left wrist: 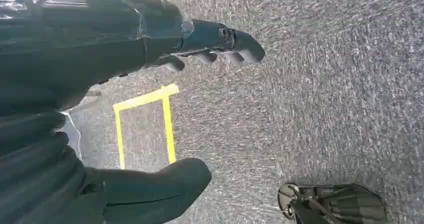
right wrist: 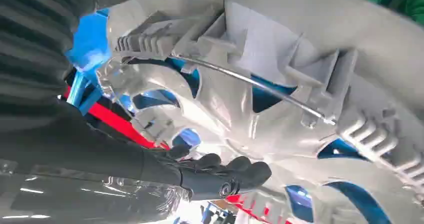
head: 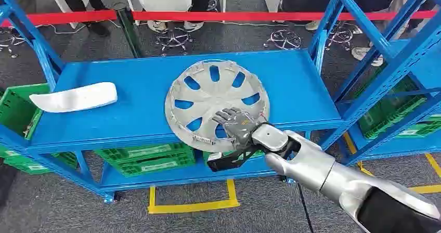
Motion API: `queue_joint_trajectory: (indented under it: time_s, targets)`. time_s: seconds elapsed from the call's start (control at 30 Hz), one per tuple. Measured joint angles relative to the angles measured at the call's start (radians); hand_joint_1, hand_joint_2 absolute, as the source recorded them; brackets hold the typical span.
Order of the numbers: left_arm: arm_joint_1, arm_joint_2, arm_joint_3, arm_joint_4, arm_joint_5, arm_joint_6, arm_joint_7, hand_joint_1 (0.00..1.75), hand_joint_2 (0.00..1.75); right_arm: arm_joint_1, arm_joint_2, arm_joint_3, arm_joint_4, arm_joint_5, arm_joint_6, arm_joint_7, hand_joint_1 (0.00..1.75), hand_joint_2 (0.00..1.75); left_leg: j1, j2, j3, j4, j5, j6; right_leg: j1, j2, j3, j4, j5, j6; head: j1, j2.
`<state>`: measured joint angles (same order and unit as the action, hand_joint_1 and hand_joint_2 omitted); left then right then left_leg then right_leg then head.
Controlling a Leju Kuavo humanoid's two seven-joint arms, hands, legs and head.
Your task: Take the parts from the cabinet and place them on the table.
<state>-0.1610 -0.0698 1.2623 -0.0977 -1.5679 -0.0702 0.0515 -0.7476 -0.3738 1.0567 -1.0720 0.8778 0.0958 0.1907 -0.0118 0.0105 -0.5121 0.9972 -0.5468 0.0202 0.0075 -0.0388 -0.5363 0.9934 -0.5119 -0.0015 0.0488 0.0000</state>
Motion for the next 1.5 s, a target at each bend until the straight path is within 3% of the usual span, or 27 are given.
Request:
queue_joint_trajectory:
  time_s: [0.67, 0.7, 1.5]
  targets:
    - [0.000, 0.000, 0.000, 0.000, 0.000, 0.000, 0.006, 0.00, 1.75, -0.001, 0.000, -0.001, 0.000, 0.002, -0.006, 0.000, 0.00, 1.75, 0.000, -0.001, 0.000, 0.000, 0.000, 0.000, 0.000, 0.000, 0.000, 0.000, 0.000, 0.000, 0.000, 0.000]
    - [0.000, 0.000, 0.000, 0.000, 0.000, -0.001, 0.006, 0.00, 1.75, -0.001, 0.000, -0.001, 0.000, 0.002, -0.006, 0.000, 1.75, 1.75, 0.000, -0.001, 0.000, 0.000, 0.000, 0.000, 0.000, 0.000, 0.000, 0.000, 0.000, 0.000, 0.000, 0.000]
    - [0.001, 0.001, 0.001, 0.000, 0.000, 0.018, -0.016, 0.00, 1.75, 0.014, -0.025, -0.002, -0.012, -0.030, 0.006, 0.007, 1.75, 1.75, 0.000, -0.001, -0.001, 0.000, 0.000, 0.000, 0.000, -0.001, 0.000, 0.000, 0.000, 0.000, 0.001, 0.000]
